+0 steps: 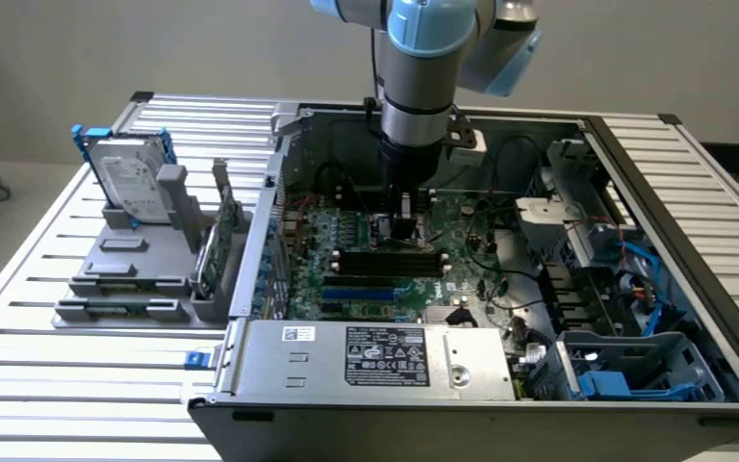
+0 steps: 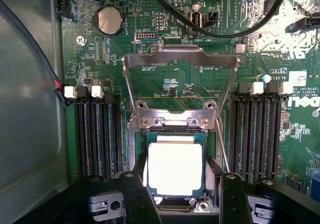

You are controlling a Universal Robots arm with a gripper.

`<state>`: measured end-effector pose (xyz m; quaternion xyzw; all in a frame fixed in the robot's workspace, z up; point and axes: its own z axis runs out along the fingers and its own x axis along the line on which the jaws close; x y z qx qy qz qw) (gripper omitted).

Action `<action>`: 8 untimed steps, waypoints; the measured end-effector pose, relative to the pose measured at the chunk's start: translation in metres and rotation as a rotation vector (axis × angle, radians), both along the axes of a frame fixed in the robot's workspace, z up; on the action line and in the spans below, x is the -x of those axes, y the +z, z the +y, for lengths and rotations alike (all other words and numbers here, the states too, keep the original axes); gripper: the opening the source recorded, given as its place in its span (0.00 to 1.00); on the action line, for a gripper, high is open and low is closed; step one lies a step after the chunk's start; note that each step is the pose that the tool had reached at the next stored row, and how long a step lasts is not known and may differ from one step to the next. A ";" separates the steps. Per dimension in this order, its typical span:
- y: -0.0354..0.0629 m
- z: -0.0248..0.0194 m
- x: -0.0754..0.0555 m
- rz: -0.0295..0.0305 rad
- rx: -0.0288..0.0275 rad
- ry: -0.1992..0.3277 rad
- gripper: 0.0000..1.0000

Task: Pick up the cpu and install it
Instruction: 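Place the cpu into insertion slot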

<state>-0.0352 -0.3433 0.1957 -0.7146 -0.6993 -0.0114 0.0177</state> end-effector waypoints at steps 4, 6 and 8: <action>-0.0002 0.0002 0.000 -0.0003 -0.0013 0.000 0.54; -0.0001 0.0001 0.000 -0.0002 -0.0005 0.000 0.56; 0.0000 0.0001 0.000 -0.0001 -0.0003 0.000 0.62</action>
